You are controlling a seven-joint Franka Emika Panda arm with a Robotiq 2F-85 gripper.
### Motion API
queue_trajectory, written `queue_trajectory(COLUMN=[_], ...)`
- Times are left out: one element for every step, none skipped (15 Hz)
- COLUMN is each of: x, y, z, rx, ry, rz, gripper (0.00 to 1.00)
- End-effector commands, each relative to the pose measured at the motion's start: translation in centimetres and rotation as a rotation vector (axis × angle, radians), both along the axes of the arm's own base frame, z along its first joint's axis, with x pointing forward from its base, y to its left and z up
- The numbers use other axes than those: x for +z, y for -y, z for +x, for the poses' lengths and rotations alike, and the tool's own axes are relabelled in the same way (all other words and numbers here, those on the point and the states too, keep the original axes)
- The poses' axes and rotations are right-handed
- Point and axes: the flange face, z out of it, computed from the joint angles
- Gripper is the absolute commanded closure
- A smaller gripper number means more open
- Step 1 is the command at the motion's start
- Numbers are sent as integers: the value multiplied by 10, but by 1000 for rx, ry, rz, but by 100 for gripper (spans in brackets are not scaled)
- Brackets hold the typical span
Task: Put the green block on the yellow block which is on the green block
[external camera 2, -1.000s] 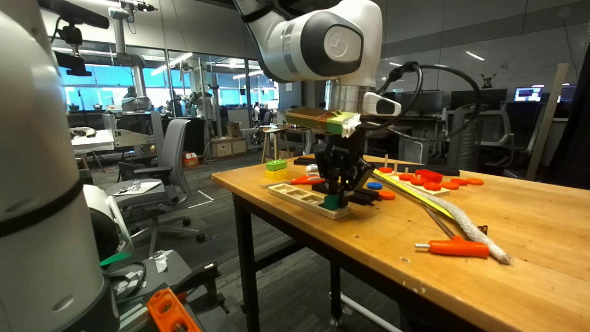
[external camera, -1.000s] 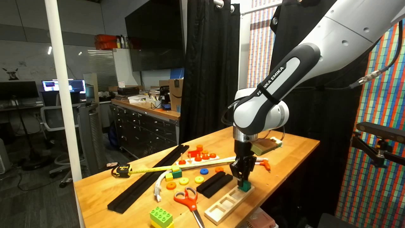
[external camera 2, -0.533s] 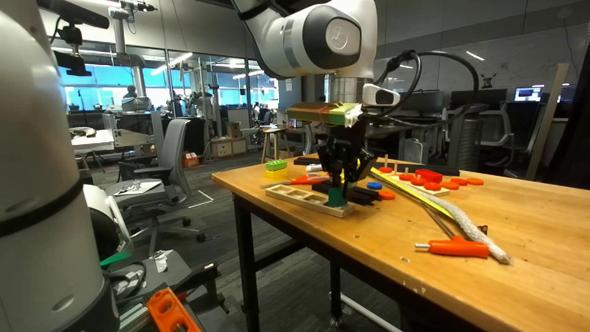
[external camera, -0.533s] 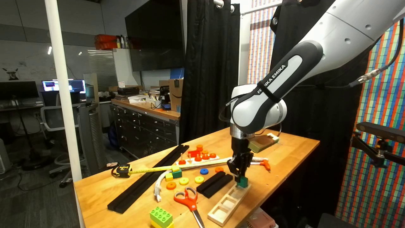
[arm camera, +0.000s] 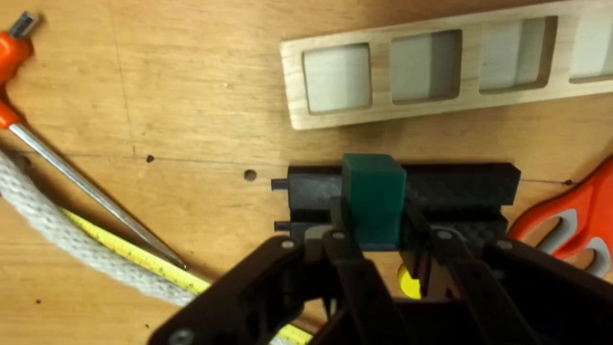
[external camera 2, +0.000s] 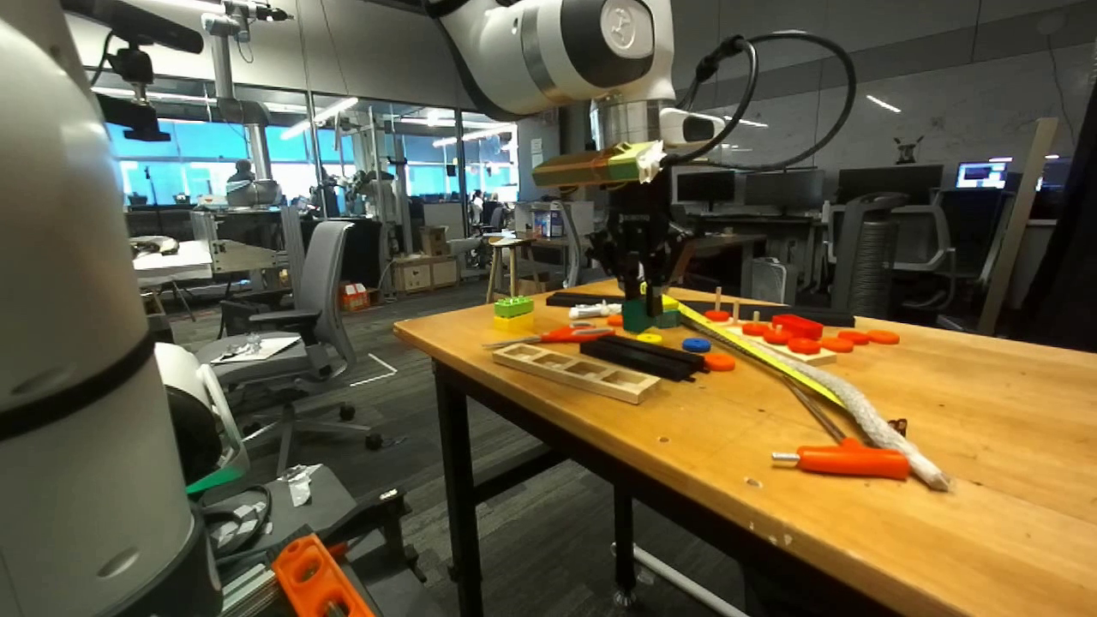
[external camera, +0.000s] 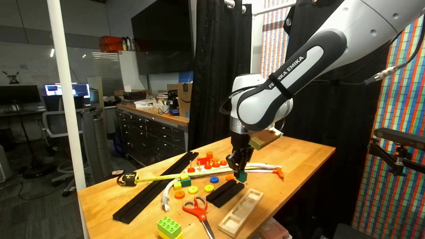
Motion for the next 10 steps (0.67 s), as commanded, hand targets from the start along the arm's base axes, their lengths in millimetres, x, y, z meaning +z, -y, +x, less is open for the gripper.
queue_trajectory(x=[29,34,39,44,47,48,50,50,50,48], y=[-18,-23,-27,-31,-35,-38,-40,-43,-44,-47], z=[20,30,36,46,53,65,73,83,92,103], rx=[25,37,48,60,66,73,77,79,80,77], ry=[56,73,87,100,110,114,121,123,128,131], rz=[-16,-16,-16,-15,-15,-11,-8,0,4,14], gripper=[88,88,88,88,88,88,88,88,88,88])
